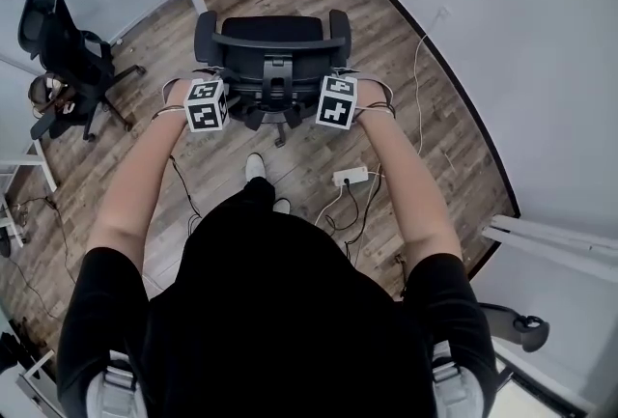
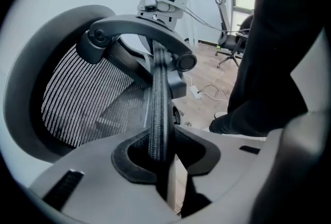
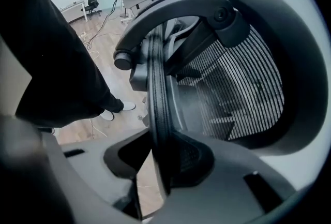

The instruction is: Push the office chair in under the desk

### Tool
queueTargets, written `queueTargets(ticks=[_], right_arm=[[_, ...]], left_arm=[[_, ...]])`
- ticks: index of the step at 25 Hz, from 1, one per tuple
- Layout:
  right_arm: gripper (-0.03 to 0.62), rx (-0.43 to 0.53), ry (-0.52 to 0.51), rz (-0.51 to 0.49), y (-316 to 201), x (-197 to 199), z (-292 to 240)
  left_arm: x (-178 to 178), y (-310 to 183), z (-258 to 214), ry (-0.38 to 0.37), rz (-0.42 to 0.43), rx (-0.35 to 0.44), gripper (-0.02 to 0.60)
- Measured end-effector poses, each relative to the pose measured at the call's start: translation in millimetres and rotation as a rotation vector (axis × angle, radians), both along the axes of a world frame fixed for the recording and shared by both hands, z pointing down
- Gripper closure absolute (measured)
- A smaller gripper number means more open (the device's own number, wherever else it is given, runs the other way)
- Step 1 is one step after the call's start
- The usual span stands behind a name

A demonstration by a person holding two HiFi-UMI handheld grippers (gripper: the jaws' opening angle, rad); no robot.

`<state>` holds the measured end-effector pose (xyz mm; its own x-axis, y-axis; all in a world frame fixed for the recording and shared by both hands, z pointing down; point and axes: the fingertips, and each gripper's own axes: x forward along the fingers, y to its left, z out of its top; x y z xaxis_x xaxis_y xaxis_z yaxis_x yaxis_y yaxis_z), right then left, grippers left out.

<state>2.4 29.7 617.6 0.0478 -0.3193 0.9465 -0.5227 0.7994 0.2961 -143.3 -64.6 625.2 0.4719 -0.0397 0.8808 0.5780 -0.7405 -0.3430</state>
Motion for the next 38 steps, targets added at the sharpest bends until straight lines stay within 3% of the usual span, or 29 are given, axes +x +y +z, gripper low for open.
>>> queueTargets(ticks=[6,17,29,38], right_arm=[[0.480,-0.024,-0.005,0.001,-21,22,-1],[0.479,0.033,0.019,-0.011,-72,57,-3],[0.474,0.058,0.043,0.001,-108,100,0],[0.471,0.065,0.024,-0.046,-152,144,-2]], left_arm=[[22,-19,-1,0.017,0.007,-0.008,0.493],[57,-71,-3,0.008,0.016,-0.025,0.497],[96,-106,-3,0.035,0.019,0.013,0.499],[138,-142,-2,0.024,-0.031,0.002,0.497]])
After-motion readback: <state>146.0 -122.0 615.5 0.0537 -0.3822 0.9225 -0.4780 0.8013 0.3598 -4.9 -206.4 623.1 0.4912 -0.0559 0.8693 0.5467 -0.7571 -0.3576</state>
